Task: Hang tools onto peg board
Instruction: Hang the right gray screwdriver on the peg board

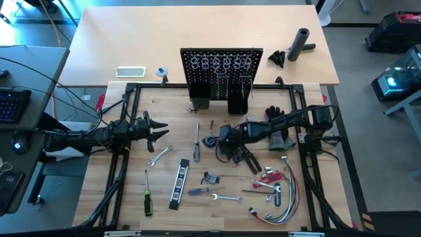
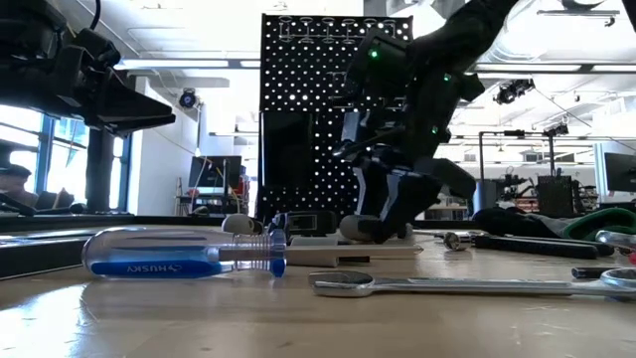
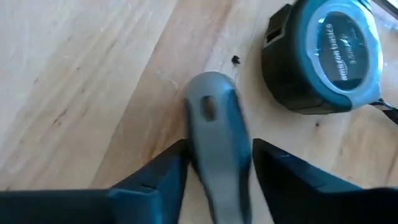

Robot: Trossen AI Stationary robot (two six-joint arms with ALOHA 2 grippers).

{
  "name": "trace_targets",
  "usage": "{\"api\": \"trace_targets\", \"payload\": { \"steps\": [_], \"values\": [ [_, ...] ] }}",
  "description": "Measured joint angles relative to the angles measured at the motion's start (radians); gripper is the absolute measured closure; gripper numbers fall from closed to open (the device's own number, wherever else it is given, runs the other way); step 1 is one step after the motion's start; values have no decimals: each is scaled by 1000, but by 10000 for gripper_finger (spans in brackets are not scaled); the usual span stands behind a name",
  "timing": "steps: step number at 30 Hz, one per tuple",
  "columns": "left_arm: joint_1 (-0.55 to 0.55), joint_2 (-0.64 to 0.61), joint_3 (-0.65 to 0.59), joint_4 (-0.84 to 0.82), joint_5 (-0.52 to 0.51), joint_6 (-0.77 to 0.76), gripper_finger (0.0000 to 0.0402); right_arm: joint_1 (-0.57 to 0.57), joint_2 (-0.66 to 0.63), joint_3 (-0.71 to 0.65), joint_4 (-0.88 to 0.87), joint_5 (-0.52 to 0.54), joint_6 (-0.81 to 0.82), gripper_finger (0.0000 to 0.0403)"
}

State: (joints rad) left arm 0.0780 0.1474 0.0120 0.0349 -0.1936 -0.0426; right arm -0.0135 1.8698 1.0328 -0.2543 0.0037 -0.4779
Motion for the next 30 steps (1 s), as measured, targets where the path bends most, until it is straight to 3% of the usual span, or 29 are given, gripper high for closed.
{"api": "trace_targets", "payload": {
  "steps": [3, 13, 20, 26, 30],
  "values": [
    [0, 0, 0, 0, 0, -6, 276, 0, 0, 0, 3, -6, 2, 284],
    [0, 0, 0, 0, 0, -7, 276, 5, -1, 16, 6, -47, 147, 284],
    [0, 0, 0, 0, 0, -8, 276, 16, -107, 65, 3, -32, 211, 284],
    [0, 0, 0, 0, 0, -8, 276, 17, -279, 109, 12, 75, 215, 284],
    [0, 0, 0, 0, 0, -7, 276, 12, -412, 124, 59, 224, 191, 284]
  ]
}}
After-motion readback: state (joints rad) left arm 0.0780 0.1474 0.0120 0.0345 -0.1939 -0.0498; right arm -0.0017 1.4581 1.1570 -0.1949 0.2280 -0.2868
